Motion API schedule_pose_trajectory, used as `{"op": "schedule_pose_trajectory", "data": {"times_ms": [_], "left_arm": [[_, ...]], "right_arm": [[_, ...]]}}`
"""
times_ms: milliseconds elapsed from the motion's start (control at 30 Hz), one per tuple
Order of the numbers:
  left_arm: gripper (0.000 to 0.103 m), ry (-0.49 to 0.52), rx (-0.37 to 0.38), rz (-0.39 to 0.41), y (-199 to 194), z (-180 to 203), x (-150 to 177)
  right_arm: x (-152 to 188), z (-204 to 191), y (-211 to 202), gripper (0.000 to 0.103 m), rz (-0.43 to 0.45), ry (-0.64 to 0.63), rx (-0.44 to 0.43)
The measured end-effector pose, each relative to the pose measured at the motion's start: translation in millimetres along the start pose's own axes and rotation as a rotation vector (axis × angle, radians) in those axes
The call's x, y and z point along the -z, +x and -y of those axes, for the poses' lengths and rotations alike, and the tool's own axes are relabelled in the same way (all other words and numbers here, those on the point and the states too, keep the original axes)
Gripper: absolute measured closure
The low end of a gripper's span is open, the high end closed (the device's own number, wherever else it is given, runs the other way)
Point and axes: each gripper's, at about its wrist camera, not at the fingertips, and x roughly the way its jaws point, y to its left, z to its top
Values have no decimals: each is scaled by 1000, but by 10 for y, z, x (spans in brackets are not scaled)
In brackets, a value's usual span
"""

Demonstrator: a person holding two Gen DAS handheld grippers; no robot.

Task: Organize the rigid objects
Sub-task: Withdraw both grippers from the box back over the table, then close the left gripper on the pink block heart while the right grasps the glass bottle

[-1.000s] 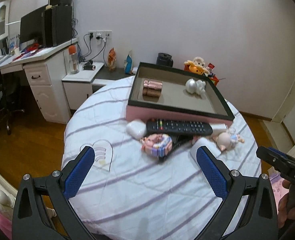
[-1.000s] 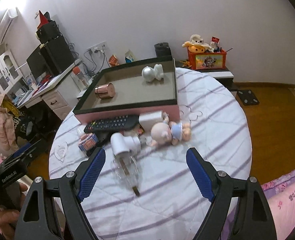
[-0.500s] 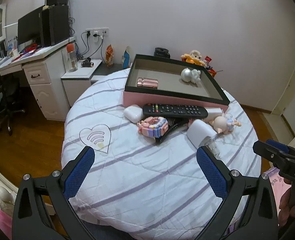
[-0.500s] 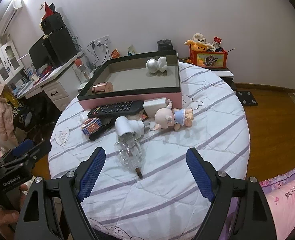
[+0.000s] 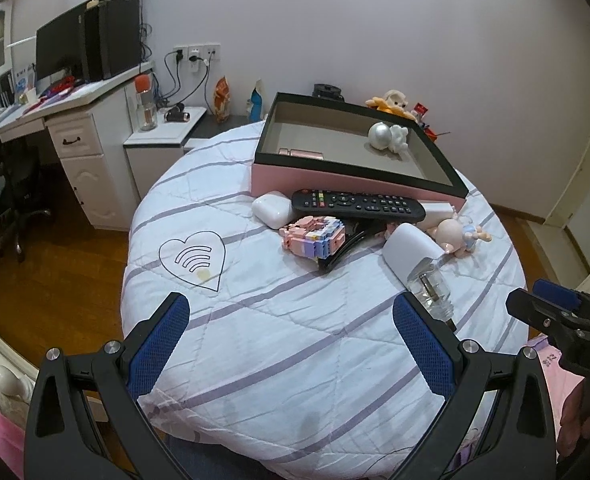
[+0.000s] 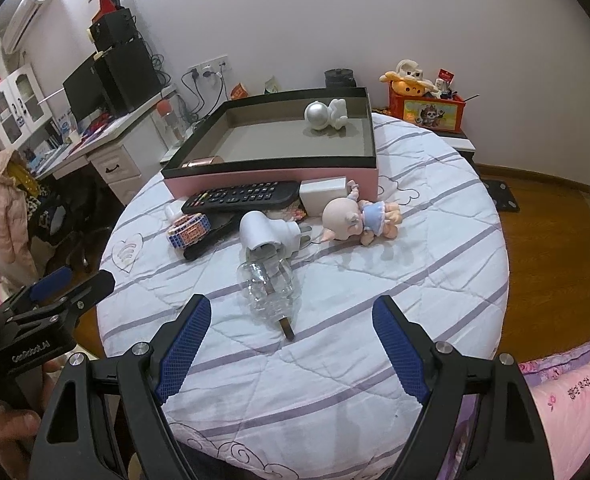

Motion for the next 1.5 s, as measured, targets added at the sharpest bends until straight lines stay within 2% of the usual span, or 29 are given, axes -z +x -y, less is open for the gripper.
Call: {"op": "schedule_pose_trajectory", "data": {"times_ms": [433, 833, 1100, 1233, 1300, 1367, 1433, 1500], "left_arm": [[0, -14, 23, -50, 410, 13, -144], [0, 10, -10, -95, 947, 88, -337], [0, -1, -25, -153, 1307, 54, -352], [0, -23, 2, -147, 1378, 58, -379], [0, -32, 14, -136, 1394, 70, -399], [1, -48, 32, -126, 1408, 54, -404], [6, -62, 50, -114, 1402, 21, -406], [20, -59, 51, -111, 1386, 3, -403]], "right_arm": [[32, -33, 302, 19, -77, -33, 21], [21, -9, 709, 19, -149, -43, 20], [-6, -39, 949, 19, -173, -61, 5], [-14, -85, 1016, 19, -160, -90, 12], [-13, -103, 1021, 24, -154, -103, 11], [-19, -116, 1025, 33, -146, -113, 17], [-17, -129, 1021, 40, -141, -124, 19], [-9, -140, 1011, 46, -137, -133, 22]]}}
